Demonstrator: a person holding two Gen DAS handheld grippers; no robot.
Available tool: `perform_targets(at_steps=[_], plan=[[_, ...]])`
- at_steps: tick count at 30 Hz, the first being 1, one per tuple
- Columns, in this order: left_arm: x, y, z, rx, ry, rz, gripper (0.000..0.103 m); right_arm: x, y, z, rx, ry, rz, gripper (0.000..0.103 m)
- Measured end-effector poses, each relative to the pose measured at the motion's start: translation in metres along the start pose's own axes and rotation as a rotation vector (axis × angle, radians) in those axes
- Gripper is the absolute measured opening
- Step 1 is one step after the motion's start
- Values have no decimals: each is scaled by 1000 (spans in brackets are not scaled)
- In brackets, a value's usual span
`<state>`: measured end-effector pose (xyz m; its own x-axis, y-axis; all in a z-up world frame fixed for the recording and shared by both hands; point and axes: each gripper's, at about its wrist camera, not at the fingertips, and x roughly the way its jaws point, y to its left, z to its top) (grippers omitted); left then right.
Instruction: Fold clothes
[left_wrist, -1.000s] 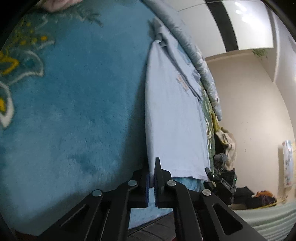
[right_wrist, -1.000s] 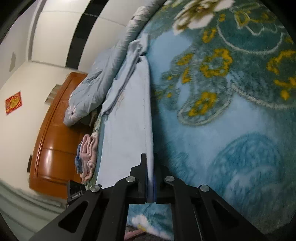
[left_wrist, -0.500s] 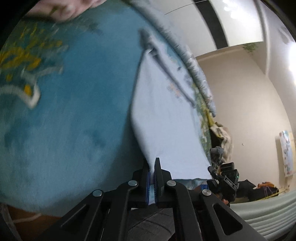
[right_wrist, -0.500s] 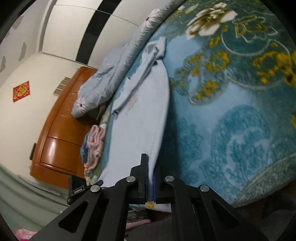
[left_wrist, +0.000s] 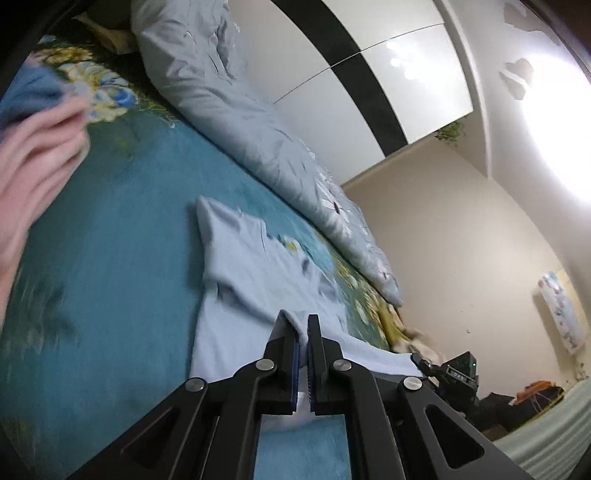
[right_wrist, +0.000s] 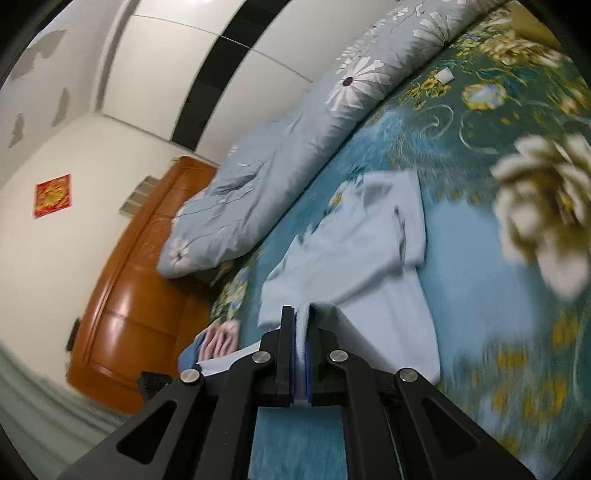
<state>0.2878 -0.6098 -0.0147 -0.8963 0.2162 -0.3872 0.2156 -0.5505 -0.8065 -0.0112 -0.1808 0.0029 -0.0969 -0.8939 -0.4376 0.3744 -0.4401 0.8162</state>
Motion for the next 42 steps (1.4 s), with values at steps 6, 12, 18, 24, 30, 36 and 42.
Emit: perform_targets(at_steps=[6,12,18,24,30,36,42], plan=[[73,21,54,-49,35,88,4,64,-18,64,90,15,-73,4],[129,53,92,-139,72,179,4,121,-33,113,132,39,-153,4],[171,85,109,-224,118,250,4,163,-45,132,103,85,-243,5],[183,96,116,-258,116,203,5,171,-62,136,151,92,-248,5],[151,90,119,-251,14,100,49,142,-69,143,210,-18,-179,47],[117,82,92,-142,85,242,49,101,-75,127,177,-2,-190,48],[91,79,18,-36,245,305,53,62,-82,63,76,131,-292,48]])
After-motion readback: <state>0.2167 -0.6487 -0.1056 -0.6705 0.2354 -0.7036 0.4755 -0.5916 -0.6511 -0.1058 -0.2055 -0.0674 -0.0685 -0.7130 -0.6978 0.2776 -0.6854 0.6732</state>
